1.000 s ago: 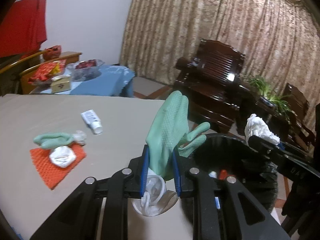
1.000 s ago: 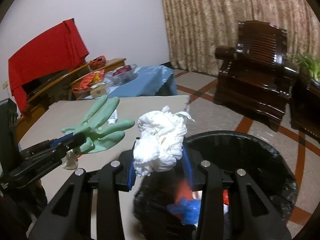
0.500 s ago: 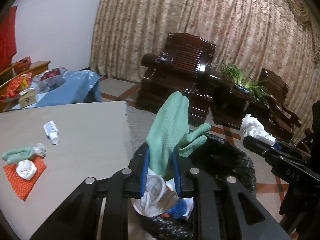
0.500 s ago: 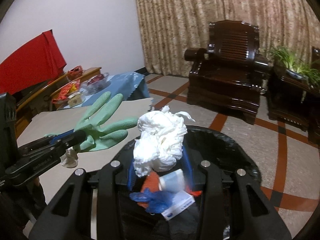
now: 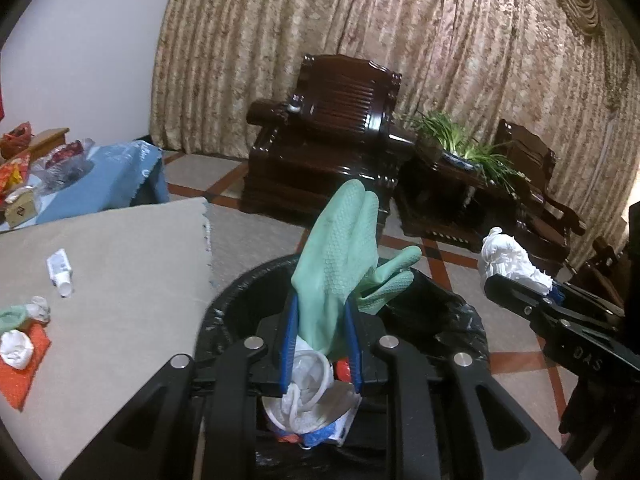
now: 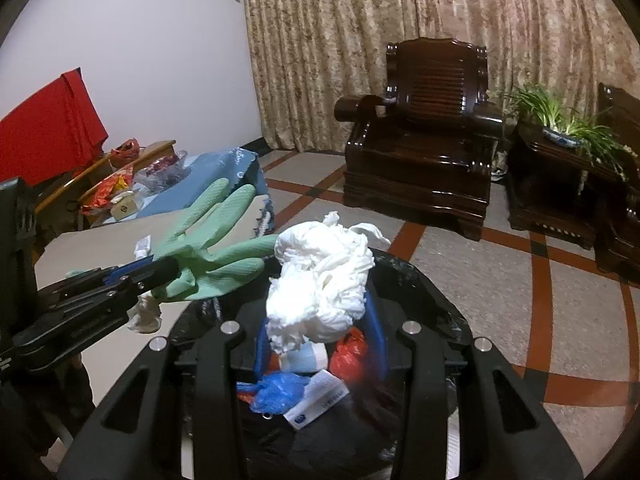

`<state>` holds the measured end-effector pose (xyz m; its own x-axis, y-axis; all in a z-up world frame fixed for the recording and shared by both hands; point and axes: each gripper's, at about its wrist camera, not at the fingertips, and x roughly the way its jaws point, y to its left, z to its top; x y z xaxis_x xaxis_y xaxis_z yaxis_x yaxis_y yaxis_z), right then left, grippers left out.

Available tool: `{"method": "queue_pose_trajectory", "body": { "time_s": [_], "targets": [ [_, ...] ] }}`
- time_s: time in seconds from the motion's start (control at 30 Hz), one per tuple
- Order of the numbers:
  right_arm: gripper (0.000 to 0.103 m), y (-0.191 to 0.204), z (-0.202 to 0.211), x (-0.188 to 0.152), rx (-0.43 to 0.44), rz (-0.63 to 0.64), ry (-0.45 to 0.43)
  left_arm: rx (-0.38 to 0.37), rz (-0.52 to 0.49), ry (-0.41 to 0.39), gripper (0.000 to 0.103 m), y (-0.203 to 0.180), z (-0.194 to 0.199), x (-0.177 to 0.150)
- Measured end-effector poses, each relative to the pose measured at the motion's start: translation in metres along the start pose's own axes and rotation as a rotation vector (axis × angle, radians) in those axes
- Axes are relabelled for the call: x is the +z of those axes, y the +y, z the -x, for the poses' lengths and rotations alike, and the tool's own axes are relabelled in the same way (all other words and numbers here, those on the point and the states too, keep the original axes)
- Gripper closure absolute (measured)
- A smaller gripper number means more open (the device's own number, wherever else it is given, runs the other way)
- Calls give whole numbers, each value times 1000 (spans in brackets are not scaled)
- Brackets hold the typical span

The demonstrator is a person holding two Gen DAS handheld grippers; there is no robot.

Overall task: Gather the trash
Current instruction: 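Carry the glove and tissue over the bin and release both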

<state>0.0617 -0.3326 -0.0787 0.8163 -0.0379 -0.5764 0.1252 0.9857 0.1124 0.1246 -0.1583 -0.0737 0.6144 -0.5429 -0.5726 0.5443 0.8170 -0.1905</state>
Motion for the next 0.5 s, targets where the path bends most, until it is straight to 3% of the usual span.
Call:
{"method": "queue_pose_trajectory", "body": {
  "time_s": [0.37,0.5],
  "targets": [
    [65,-17,-15,-15,-56,-9,53,-47,-16,47,81,-14,-33,-7],
    [53,-20,-20,-19,-73,-14,73,-78,-10,70,77,-15,-41,-8]
  ]
}}
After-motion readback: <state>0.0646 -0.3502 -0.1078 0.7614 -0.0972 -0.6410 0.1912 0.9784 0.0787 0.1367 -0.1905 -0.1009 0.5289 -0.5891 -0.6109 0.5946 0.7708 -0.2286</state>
